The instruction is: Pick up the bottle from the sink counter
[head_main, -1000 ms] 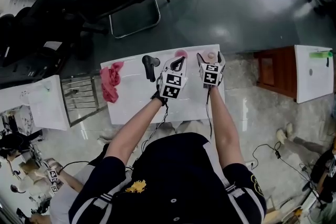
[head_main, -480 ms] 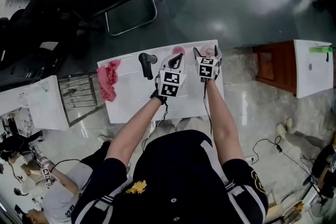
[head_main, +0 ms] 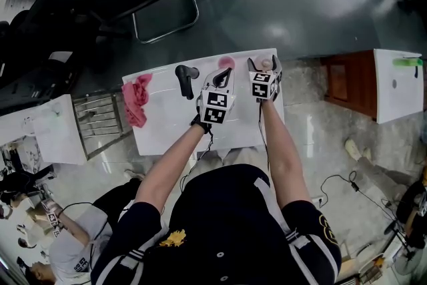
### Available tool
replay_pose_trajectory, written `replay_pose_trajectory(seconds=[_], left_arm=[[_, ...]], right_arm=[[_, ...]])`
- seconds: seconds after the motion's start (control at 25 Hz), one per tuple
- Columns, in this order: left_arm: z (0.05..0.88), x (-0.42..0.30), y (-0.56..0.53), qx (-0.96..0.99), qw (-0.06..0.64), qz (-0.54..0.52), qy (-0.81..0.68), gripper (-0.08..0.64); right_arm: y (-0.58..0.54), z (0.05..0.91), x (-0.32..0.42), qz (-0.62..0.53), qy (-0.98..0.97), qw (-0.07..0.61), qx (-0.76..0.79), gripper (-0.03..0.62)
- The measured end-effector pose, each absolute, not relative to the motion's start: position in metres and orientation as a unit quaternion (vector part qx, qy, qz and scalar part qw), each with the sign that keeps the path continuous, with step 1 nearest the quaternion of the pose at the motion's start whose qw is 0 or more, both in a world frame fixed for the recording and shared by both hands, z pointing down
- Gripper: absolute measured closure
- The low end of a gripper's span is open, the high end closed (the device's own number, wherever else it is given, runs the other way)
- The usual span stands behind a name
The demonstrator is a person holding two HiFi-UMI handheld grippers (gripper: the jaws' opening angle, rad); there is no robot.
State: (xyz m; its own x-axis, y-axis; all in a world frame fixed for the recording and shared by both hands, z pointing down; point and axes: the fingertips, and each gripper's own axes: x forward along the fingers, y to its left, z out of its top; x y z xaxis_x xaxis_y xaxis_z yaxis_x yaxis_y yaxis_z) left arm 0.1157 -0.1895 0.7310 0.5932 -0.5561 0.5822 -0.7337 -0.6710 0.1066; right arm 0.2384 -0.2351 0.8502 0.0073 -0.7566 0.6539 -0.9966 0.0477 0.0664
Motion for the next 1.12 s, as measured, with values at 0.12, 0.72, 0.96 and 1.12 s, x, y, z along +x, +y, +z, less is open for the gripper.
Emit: replay_pose_trajectory(seconds=[0.12, 0.72, 0.96, 1.12], left_arm=[[0.730, 0.115, -0.189, 0.876, 0.171, 0.259, -0.368, 0.541], [0.724, 0.106, -0.186, 0.875, 0.166, 0.255, -0.377, 0.541], [0.706, 0.090, -0.196, 0.875, 0.150, 0.243, -0.390, 0.541], [0.698, 0.081, -0.201, 0.875, 0.142, 0.236, -0.398, 0.541]], right_arm=[[-0.236, 0.849, 0.239, 0.214, -0.668, 0.272, 0.659, 0.166], [-0.232, 0.848, 0.237, 0.194, -0.671, 0.264, 0.665, 0.169], [-0.229, 0.847, 0.245, 0.215, -0.664, 0.241, 0.674, 0.167], [-0.228, 0.844, 0.248, 0.217, -0.663, 0.240, 0.675, 0.167]])
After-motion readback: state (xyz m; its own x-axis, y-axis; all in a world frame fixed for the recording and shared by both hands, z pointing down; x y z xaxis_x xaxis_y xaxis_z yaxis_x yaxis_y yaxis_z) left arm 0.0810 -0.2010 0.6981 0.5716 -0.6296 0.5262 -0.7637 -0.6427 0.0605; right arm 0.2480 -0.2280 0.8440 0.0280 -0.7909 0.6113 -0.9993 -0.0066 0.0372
